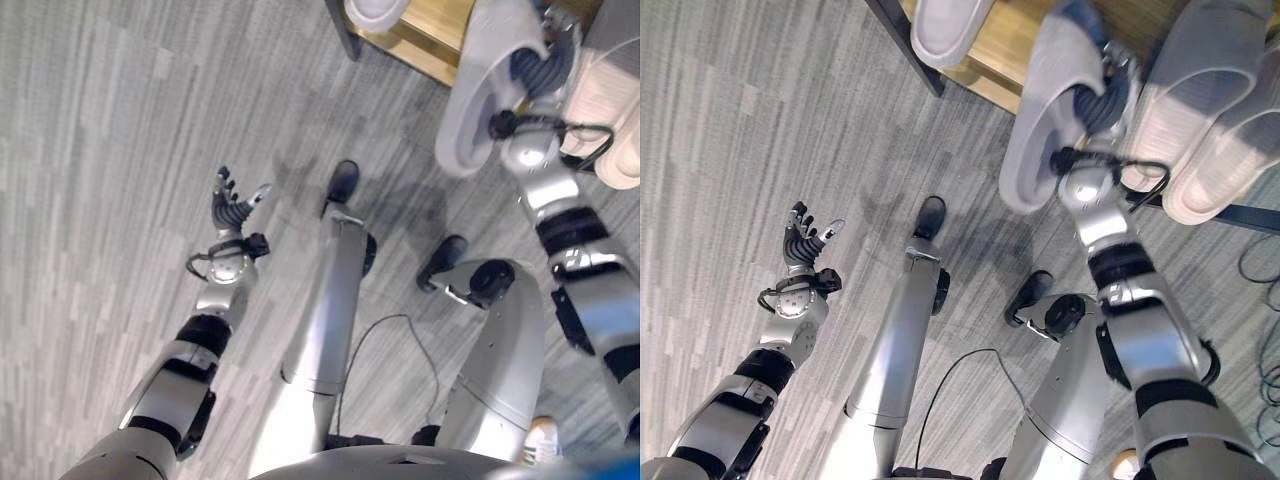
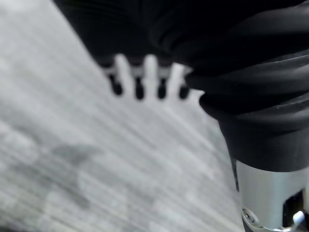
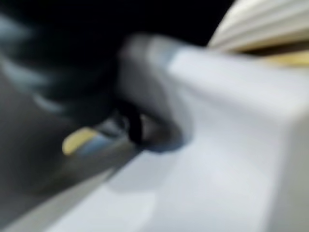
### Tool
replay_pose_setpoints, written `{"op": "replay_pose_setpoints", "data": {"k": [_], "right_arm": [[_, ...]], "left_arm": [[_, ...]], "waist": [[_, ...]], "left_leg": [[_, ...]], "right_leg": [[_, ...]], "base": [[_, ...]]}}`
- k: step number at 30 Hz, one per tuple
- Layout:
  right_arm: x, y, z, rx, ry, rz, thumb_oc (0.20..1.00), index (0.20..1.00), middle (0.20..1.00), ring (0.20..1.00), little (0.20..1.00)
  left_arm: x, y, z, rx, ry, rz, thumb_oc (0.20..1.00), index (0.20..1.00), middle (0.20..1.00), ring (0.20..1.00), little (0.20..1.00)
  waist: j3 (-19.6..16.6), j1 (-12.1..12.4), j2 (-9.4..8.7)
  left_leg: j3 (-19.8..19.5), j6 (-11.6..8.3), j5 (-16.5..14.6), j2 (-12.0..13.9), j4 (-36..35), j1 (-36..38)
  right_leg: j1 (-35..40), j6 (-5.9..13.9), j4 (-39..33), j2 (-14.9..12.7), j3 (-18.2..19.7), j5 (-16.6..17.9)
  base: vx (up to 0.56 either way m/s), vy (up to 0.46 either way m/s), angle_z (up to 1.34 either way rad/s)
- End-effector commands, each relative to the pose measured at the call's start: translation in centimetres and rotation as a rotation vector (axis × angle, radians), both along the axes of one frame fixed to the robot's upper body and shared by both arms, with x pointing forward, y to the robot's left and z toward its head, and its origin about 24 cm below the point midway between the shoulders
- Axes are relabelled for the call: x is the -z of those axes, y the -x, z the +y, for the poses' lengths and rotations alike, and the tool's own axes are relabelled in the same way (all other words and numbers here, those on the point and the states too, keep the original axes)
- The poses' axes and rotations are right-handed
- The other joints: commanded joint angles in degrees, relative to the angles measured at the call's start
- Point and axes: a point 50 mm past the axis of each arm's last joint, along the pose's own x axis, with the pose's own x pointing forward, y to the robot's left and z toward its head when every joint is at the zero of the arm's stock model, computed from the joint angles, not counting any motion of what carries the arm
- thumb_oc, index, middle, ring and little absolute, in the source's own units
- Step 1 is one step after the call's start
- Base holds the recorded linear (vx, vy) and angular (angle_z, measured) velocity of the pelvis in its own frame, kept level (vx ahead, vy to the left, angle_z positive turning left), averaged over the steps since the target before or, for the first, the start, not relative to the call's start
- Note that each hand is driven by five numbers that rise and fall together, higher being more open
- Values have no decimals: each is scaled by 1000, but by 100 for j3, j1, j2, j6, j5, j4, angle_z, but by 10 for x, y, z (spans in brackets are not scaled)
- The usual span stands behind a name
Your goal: Arrange the slippers neatly on the shoe rack.
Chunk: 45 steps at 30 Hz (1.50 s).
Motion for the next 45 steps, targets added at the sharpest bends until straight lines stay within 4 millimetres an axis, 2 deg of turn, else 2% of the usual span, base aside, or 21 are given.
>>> {"op": "replay_pose_setpoints", "data": {"k": [1,2,6,8,11,13,15,18,22,24,25,29,32,38,39,40,45], "right_arm": [[-42,13,-4,21,-18,-175,200,200,200,200,200],[-56,16,-11,67,11,-197,200,200,200,200,200],[-79,19,-26,156,39,-208,200,200,200,200,200],[-82,17,-20,151,44,-209,200,200,200,200,200],[-83,12,-9,136,87,-179,200,200,200,200,200],[-85,12,-9,142,99,-173,200,200,200,200,200],[-87,11,-20,163,77,-150,200,200,200,200,200],[-85,8,-14,120,87,-135,200,200,200,200,200],[-77,4,-14,137,98,-96,200,200,200,200,200],[-70,1,-20,171,84,-69,200,200,200,200,200],[-69,1,-25,172,16,-73,200,200,200,200,200],[-71,1,-27,186,-7,-72,200,200,200,200,200],[-81,4,-28,193,2,-105,200,200,200,200,200],[-88,5,-23,182,10,-123,200,200,200,200,200],[-87,5,-22,179,22,-115,928,928,928,928,928],[-89,4,-20,180,40,-111,1000,1000,1000,1000,1000],[-94,4,-19,215,76,-93,1000,1000,1000,1000,1000]], "left_arm": [[0,11,22,-84,-54,-39,1000,1000,1000,1000,1000],[1,14,22,-78,-61,-47,1000,1000,1000,1000,1000],[-3,14,19,-58,-81,-66,1000,1000,1000,1000,1000],[-3,15,18,-50,-102,-67,1000,1000,1000,1000,1000],[10,26,26,-48,-139,-17,1000,1000,1000,1000,1000],[15,30,29,-52,-139,0,1000,1000,1000,1000,1000],[28,38,33,-57,-144,48,1000,1000,1000,1000,1000],[36,43,35,-47,-141,86,1000,1000,1000,1000,1000],[48,52,22,66,-240,140,1000,1000,1000,1000,1000],[46,53,25,50,-325,135,1000,1000,1000,1000,1000],[45,54,23,43,-356,124,1000,1000,1000,1000,1000],[47,54,18,57,-391,130,1000,1000,1000,1000,1000],[51,56,16,60,-402,138,1000,1000,1000,1000,1000],[60,61,21,52,-398,183,1000,1000,1000,1000,1000],[62,62,21,53,-395,191,1000,1000,1000,1000,1000],[64,63,22,50,-392,201,1000,1000,1000,1000,1000],[70,66,21,53,-364,230,1000,1000,1000,1000,1000]], "waist": [[328,-93,121],[382,-52,146],[473,31,216],[474,46,231],[475,60,234],[475,65,241],[477,92,266],[479,109,291],[478,103,396],[476,115,434],[476,158,470],[477,210,503],[477,239,524],[480,289,549],[480,292,547],[481,293,547],[483,313,578]], "left_leg": [[21,360,-1300,-24,652,312],[48,342,-1333,-34,698,312],[48,306,-1367,-80,760,312],[47,302,-1381,-82,803,312],[82,291,-1480,-73,1026,312],[101,291,-1513,-67,1046,312],[118,288,-1515,-74,1041,312],[122,256,-1498,-52,1020,312],[97,248,-1423,-55,889,312],[90,237,-1399,-39,863,312],[95,224,-1389,-20,885,312],[82,215,-1401,-21,909,312],[85,187,-1386,-40,904,312],[58,147,-1328,-29,850,312],[65,144,-1326,-25,856,312],[71,143,-1327,-19,845,312],[52,130,-1257,-40,706,312]], "right_leg": [[460,367,-382,250,381,170],[471,352,-324,209,416,139],[485,344,-239,159,469,108],[493,339,-209,154,471,107],[507,324,-52,194,533,84],[512,313,-39,192,547,59],[526,310,-54,165,558,84],[515,310,-29,149,585,128],[538,316,-139,162,581,153],[549,320,-143,177,554,149],[563,344,-132,192,539,158],[576,390,-117,192,516,171],[576,416,-117,172,500,195],[596,456,-148,150,476,241],[606,462,-141,156,482,251],[604,461,-136,152,483,242],[585,474,-224,132,459,277]], "base": [[50,5,24],[57,1,20],[20,0,5],[0,0,0],[63,9,0],[40,-2,-3],[0,0,0],[11,11,1],[2,40,1],[1,12,2],[4,16,4],[4,-5,1],[5,-29,3],[-7,-3,6],[0,0,0],[0,0,0],[-10,7,2]]}}
